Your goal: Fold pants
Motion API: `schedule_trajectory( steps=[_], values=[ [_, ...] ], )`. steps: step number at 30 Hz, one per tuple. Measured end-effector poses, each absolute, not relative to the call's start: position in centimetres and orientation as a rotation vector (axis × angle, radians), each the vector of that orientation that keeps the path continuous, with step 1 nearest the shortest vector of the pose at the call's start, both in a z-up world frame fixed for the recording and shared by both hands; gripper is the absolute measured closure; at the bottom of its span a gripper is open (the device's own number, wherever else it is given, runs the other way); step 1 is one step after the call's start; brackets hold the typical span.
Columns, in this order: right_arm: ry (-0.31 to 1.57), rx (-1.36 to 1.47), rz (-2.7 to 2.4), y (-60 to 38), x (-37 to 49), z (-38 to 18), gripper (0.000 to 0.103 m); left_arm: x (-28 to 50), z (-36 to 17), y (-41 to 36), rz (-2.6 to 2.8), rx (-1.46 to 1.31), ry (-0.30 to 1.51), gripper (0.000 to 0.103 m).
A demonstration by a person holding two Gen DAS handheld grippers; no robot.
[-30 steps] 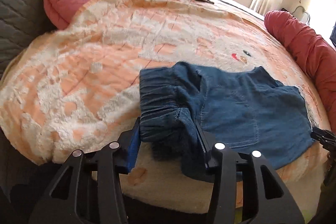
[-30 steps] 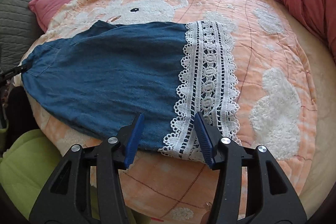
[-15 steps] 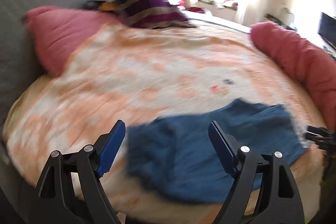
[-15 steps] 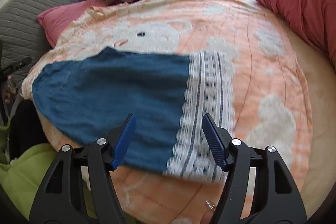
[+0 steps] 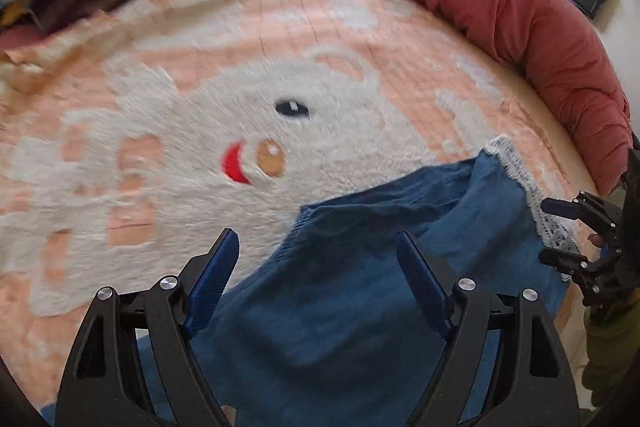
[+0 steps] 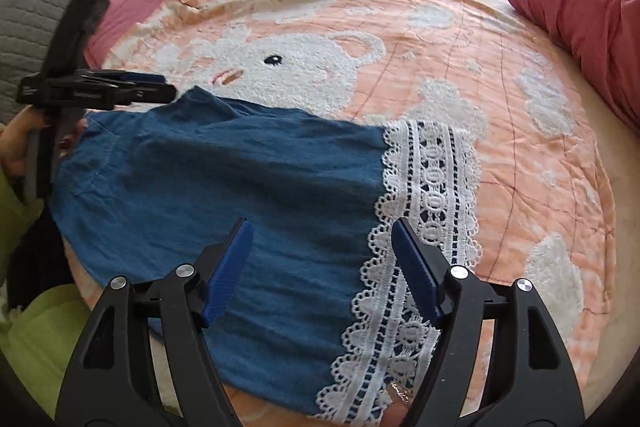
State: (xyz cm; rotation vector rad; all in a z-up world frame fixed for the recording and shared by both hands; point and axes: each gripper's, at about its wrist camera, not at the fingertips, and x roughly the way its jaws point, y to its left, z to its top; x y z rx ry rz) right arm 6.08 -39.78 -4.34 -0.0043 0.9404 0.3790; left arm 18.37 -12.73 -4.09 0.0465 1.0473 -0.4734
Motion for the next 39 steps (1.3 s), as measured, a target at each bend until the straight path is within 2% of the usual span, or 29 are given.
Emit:
schedule_trajectory(
  steps=[1,2,3,4,5,6,10,18,23,25,28,30,31,33,34,35,39],
  values=[
    [0.960,-0.002,0.368,-40.0,6.2,-4.9,0.038,18.9,-4.8,-12.8,-0.473,0.037,1.056,0.026],
    [0.973,0.001,0.364,-40.2,6.2,-5.4,0.038,19.2,-5.3,-13.0,-0.488,0.012,1.065,0.034],
    [0.982,0.005,0.362,-40.3,6.2,-5.8,0.038,19.4,-5.6,-13.0,-0.509,-0.018,1.070,0.058],
    [0.982,0.015,0.363,-40.6,6.1,-6.2,0.038,19.6,-5.8,-13.0,-0.534,-0.053,1.078,0.070],
    [0.977,0.017,0.366,-40.7,5.9,-6.3,0.038,19.6,-6.1,-13.2,-0.552,-0.077,1.085,0.089],
    [0.971,0.017,0.368,-40.7,5.8,-6.3,0.038,19.5,-6.1,-13.3,-0.558,-0.072,1.078,0.095],
    [0.965,0.023,0.363,-40.8,5.6,-6.5,0.038,19.5,-4.9,-12.7,-0.545,-0.101,0.987,0.095],
    [1.002,0.014,0.374,-40.7,6.3,-5.6,0.037,20.3,-7.2,-12.2,-0.442,-0.115,1.032,0.095],
    [0.883,0.080,0.308,-43.9,9.8,-2.2,0.037,20.2,-6.9,-11.8,-0.438,-0.133,1.015,0.091],
    [0.927,0.082,0.250,-45.0,12.6,-2.9,0.038,19.9,-6.7,-11.5,-0.432,-0.135,1.008,0.089],
    [0.998,0.126,0.292,-45.8,15.6,-5.0,0.044,19.5,-6.5,-11.5,-0.431,-0.129,1.000,0.086],
    [1.046,0.144,0.314,-45.8,16.7,-6.5,0.054,19.4,-6.6,-11.4,-0.426,-0.124,0.999,0.085],
    [1.062,0.157,0.335,-45.7,17.1,-7.3,0.061,19.3,-6.7,-11.4,-0.424,-0.121,0.998,0.084],
    [1.048,0.148,0.350,-45.4,16.7,-7.6,0.066,19.2,-6.8,-11.5,-0.420,-0.122,0.999,0.084],
    [1.032,0.162,0.387,-45.5,16.2,-7.3,0.081,19.2,-6.8,-11.5,-0.418,-0.121,0.997,0.084],
    [1.011,0.181,0.413,-45.6,15.7,-6.8,0.086,19.2,-6.8,-11.5,-0.412,-0.113,0.993,0.084],
    [0.904,0.128,0.366,-45.9,14.3,-4.6,0.087,18.8,-6.5,-12.4,-0.386,-0.050,0.967,0.082]
  ],
)
